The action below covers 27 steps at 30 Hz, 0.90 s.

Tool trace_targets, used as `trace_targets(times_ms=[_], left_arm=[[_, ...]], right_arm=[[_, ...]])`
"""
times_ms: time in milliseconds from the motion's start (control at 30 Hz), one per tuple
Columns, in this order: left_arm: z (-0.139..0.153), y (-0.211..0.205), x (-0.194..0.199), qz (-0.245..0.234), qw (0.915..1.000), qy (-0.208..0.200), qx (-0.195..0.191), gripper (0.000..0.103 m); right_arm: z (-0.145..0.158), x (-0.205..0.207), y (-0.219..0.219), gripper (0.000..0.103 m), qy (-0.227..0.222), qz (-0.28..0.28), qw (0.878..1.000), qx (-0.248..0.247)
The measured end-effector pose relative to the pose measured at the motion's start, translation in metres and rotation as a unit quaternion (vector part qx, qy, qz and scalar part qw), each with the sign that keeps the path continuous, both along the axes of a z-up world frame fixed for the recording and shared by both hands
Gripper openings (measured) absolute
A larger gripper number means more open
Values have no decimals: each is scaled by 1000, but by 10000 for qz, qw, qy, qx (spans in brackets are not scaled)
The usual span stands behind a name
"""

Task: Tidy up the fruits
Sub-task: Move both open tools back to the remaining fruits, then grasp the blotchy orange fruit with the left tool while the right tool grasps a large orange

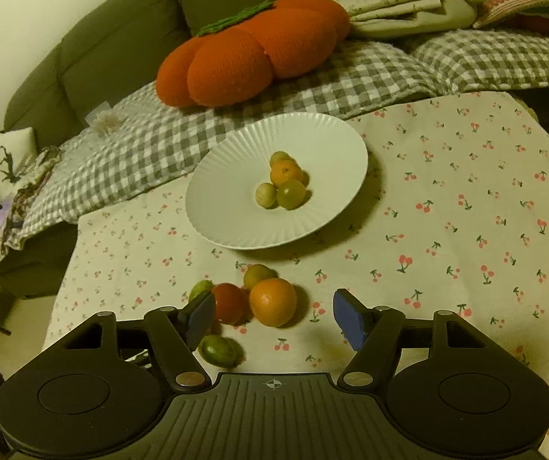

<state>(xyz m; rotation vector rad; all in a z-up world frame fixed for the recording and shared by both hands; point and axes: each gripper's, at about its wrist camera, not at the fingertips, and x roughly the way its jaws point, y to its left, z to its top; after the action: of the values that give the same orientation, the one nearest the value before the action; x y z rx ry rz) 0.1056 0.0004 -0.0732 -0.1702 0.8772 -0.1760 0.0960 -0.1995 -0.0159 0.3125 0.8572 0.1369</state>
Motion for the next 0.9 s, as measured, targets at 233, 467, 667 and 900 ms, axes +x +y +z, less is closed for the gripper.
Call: trace_targets(times_ms=[233,467,667,900], left_arm=[[-2,-4,6,-46,9999,-35,-92,61],[-2,-4,7,-127,9996,-98,-236,46],[-1,-5,7,-149,9996,-159,-191,30],[0,1,7,12,9994,-69,-347,29]], right_arm=[[-7,4,-1,69,73,-25,10000,-54],[-14,9,-3,69,125,-75,9999,-64],[-16,11,-6,69,133,-128,9998,-59],[-23,16,-4,69,152,-87,9998,-96]])
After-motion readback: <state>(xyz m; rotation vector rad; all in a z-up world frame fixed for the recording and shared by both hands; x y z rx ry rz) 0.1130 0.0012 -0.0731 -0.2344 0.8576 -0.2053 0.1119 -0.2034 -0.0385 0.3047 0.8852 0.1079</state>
